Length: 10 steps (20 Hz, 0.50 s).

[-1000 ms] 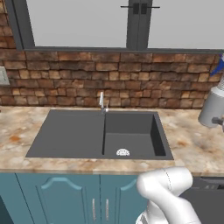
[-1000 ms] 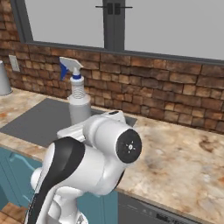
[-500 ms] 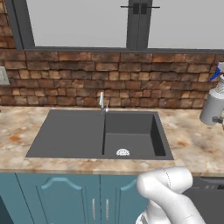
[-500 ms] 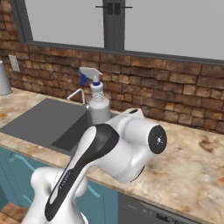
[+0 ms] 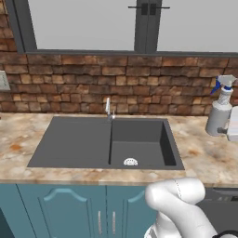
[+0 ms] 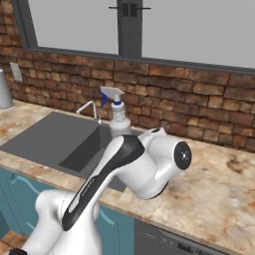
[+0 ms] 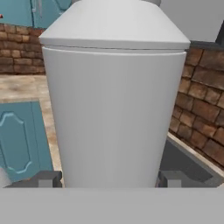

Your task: Locate and retrieve the spray and bar soap from the cabinet. Place them next to the sink.

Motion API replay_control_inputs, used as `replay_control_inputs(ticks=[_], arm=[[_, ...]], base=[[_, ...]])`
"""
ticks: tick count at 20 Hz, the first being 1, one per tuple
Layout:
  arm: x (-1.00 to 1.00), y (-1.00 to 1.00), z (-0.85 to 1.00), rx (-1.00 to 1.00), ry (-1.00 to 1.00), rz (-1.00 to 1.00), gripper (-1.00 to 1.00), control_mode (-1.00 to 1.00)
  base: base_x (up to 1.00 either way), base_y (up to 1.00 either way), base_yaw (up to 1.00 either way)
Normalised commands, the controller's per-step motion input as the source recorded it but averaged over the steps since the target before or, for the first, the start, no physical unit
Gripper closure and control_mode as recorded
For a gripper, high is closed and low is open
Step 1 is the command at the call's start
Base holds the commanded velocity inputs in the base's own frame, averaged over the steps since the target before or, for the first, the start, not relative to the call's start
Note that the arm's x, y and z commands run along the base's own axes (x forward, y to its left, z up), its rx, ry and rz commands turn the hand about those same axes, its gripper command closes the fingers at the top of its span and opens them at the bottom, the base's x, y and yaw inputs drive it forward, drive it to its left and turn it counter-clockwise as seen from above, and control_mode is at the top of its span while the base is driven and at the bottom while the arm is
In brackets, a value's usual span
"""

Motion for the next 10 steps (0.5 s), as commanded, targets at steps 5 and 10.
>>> replay_control_inputs(ticks=[5, 10], arm=[[0.27, 0.00, -0.48, 0.00, 0.03, 0.01, 1.00, -1.00], [0.31, -0.04, -0.45, 0.00, 0.11, 0.01, 1.00, -1.00]], base=[[0.00, 0.00, 0.00], [0.00, 0.00, 0.00]])
